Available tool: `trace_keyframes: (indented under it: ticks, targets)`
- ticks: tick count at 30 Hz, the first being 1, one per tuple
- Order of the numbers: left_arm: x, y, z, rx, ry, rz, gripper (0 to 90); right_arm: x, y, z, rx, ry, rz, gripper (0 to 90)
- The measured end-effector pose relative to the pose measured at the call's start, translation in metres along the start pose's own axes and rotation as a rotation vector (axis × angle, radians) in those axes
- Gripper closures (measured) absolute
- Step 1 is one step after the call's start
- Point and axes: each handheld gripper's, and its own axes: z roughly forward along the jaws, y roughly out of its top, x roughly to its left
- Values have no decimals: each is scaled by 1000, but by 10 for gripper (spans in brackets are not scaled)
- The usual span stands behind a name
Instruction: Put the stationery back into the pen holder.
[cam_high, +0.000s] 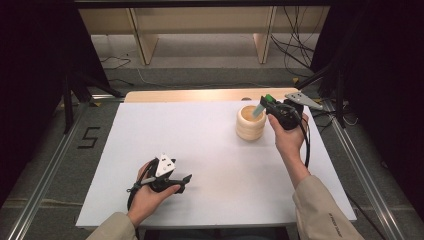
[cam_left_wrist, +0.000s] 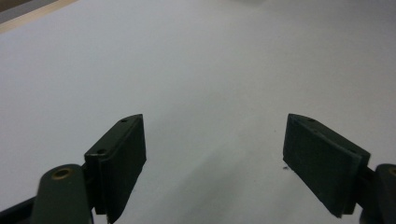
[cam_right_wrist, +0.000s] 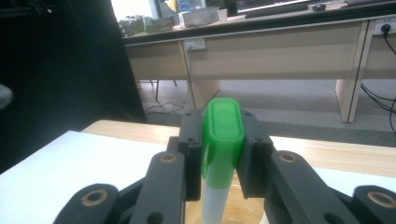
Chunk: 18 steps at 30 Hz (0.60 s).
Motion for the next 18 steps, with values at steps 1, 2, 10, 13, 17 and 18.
trace_keyframes:
  ticks: [1, 2, 10, 13, 17, 18]
  targets:
    - [0, 0, 0, 0, 0, 0, 212, 0, 0, 0, 0, 0, 0, 745]
    - [0, 0, 0, 0, 0, 1, 212, 0, 0, 0, 1, 1, -1, 745]
    - [0, 0, 0, 3, -1, 3, 213, -1, -2, 2, 10, -12, -9, 745]
    - [0, 0, 0, 3, 0, 2, 213, -1, -3, 3, 14, -12, -13, 744]
    - [0, 0, 0, 4, -2, -1, 213, 0, -6, 6, 30, -15, -31, 744]
    - [0, 0, 0, 3, -2, -1, 213, 0, -8, 7, 36, -16, -33, 744]
